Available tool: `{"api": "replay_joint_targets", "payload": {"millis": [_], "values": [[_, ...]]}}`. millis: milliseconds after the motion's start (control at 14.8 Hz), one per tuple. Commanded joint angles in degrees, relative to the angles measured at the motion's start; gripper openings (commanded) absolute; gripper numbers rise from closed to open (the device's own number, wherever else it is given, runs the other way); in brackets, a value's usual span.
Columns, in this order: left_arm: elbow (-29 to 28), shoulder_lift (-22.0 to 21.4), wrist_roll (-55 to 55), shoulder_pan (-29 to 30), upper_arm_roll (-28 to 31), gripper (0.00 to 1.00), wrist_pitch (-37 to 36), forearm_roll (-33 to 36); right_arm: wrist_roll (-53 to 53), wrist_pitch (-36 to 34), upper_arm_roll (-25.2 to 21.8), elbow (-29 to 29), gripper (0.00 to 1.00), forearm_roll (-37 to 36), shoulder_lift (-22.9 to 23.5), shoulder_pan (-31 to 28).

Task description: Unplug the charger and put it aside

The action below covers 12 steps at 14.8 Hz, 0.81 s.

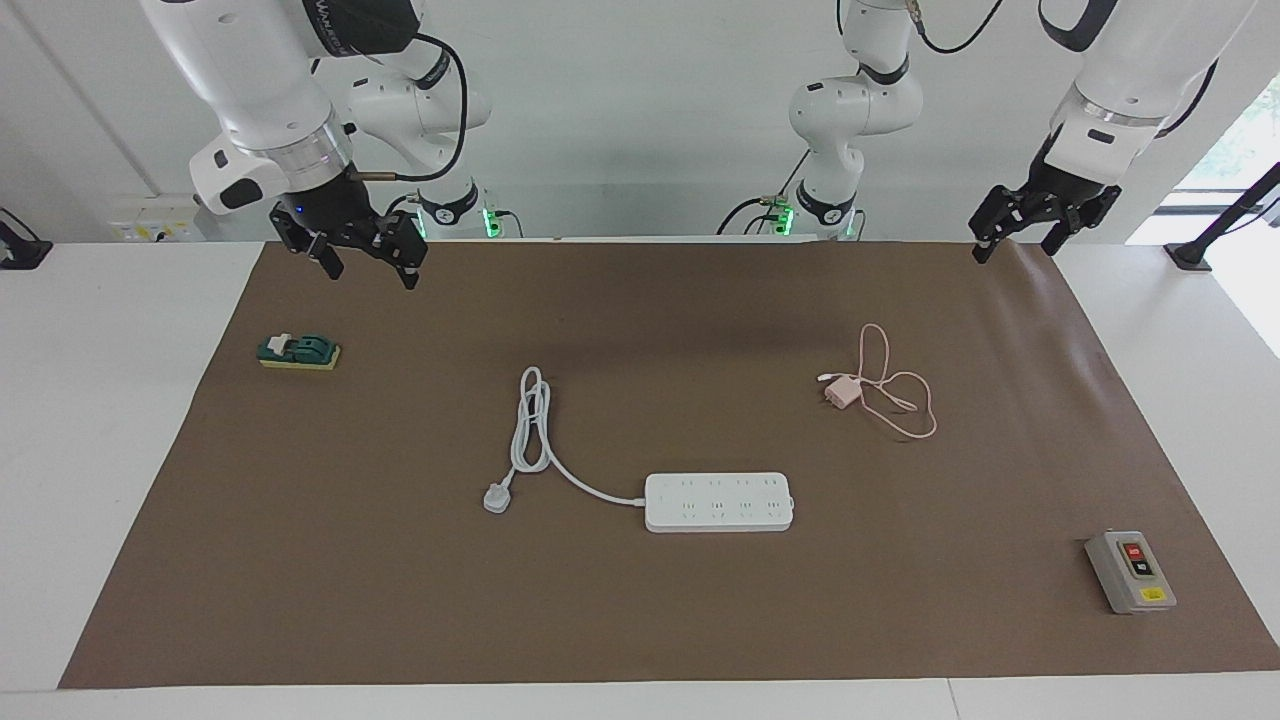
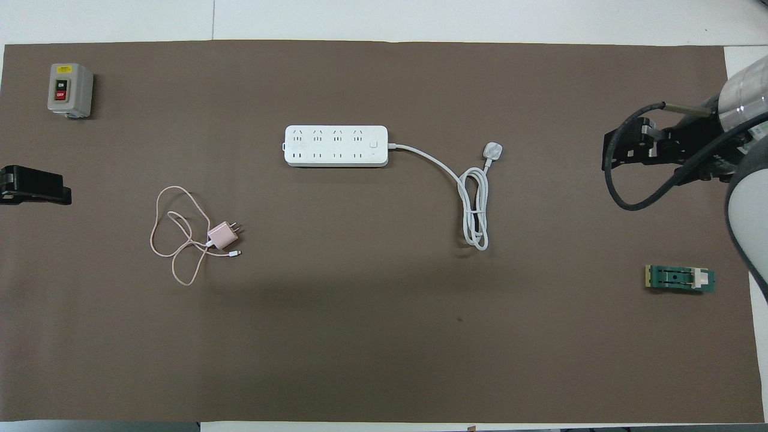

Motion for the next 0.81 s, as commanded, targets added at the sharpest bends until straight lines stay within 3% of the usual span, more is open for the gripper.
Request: {"api": "replay_joint_targets", "payload": {"millis": [0, 270, 742], "values": [[-0.25, -0.06, 3.25, -0.81, 0.39, 1.00, 0.49, -0.87, -1.12, -0.01, 1.33, -4.64, 1.00, -1.01, -4.07, -1.59], [-0.34, -0.06, 3.35, -0.90, 0.48, 1.00, -0.39, -0.87, -1.12, -0.18, 3.70, -4.74, 1.00, -1.09, -4.42, -4.22], [0.19, -0.06, 3.26, -1.43, 0.48, 1.00, -2.77, -0.61, -0.77, -0.53, 3.53, -4.91, 1.00, -1.09, -4.52, -4.40]]}}
